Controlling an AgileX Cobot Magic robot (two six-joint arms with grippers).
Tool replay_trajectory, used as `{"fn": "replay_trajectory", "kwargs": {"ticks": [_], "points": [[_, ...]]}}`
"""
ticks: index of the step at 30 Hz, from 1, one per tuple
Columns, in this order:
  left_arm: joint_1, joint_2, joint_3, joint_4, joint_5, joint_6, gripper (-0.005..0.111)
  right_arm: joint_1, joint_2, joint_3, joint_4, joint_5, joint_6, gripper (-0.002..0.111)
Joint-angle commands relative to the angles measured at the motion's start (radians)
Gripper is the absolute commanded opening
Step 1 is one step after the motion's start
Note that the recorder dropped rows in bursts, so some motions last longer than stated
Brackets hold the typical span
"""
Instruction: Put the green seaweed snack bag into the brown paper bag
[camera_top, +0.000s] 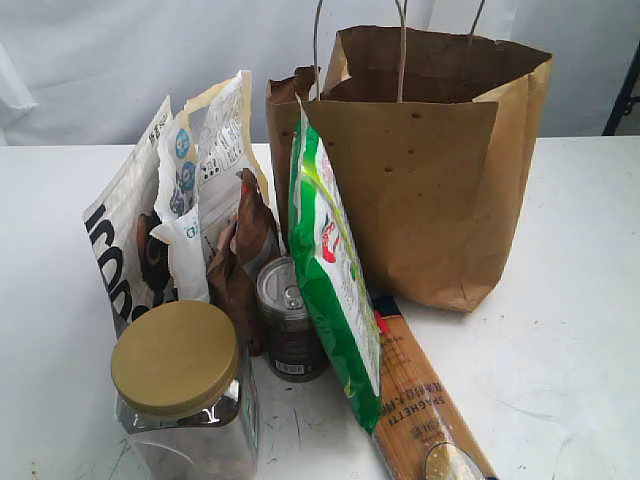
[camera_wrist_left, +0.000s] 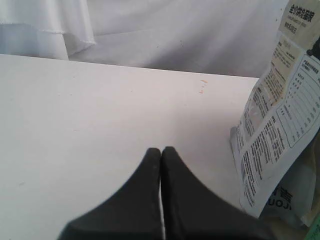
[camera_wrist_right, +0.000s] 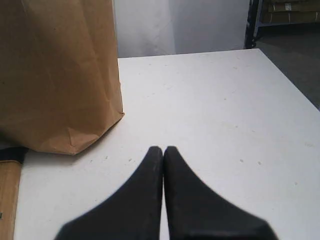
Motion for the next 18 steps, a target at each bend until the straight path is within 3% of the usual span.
{"fn": "replay_trajectory", "kwargs": {"ticks": [1, 11, 18], "points": [[-0.005, -0.004, 0.005, 0.002, -0.009, -0.001, 0.0, -0.006, -0.006, 0.003, 0.002, -0.004, 0.003, 0.0], [-0.005, -0.004, 0.005, 0.002, -0.009, -0.001, 0.0, -0.006, -0.006, 0.003, 0.002, -0.276, 0.003, 0.0], [-0.005, -0.004, 0.005, 0.002, -0.009, -0.001, 0.0, -0.006, -0.006, 0.003, 0.002, -0.267, 0.003, 0.0]]}}
